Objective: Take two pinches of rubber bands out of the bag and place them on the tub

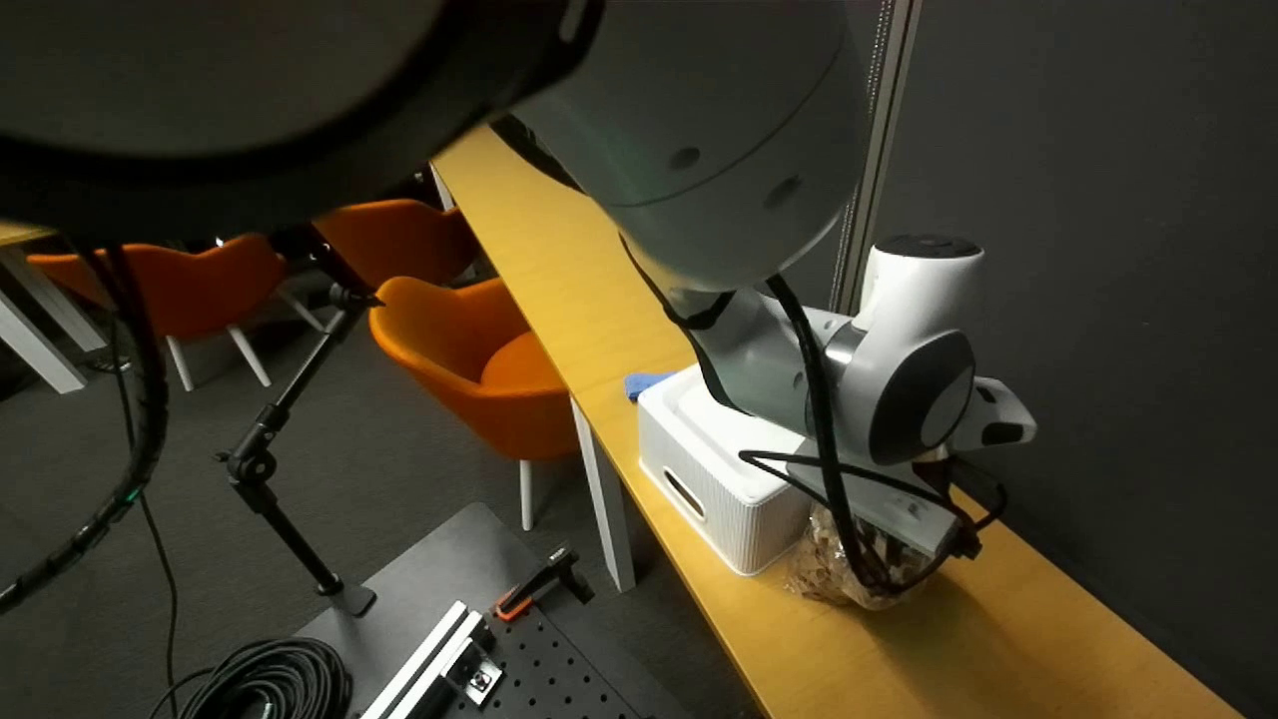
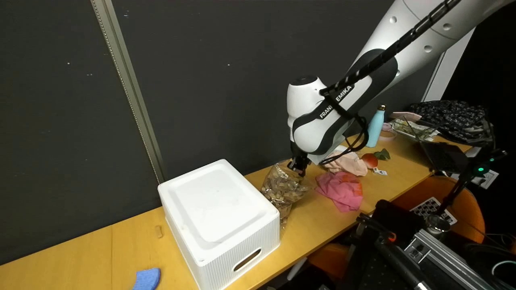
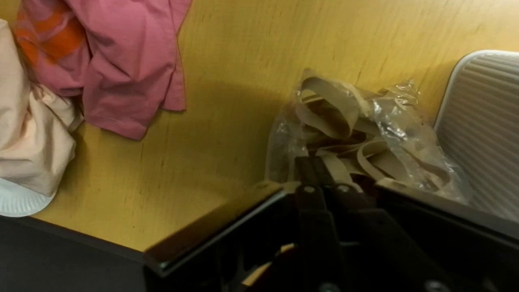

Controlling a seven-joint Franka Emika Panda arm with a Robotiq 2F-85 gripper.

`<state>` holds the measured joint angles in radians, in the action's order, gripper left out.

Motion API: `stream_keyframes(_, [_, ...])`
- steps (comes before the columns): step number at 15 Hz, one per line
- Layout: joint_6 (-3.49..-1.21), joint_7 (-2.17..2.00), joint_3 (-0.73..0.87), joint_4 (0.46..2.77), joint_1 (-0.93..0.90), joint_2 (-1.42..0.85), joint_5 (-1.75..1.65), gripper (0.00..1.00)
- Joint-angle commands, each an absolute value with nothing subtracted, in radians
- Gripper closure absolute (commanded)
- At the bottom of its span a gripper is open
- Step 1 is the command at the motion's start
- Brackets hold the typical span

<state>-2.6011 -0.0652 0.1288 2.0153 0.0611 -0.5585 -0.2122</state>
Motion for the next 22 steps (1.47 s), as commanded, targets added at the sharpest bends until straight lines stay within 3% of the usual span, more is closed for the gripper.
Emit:
stream_keyframes(1, [-2.665, -0.039, 0.130, 1.980, 0.044, -0.603, -0.217, 1.00])
stream_keyframes(12, [-2.802, 0.009, 0.112, 1.961, 0.049, -0.668, -0.189, 0.98])
stream_keyframes(13, [-2.808, 0.011, 0.110, 1.957, 0.049, -0.674, -0.188, 0.73])
stream_keyframes(15, [-2.819, 0.021, 0.100, 1.948, 0.053, -0.687, -0.183, 0.69])
stream_keyframes(22, [-2.816, 0.071, 0.043, 1.914, 0.089, -0.722, -0.145, 0.19])
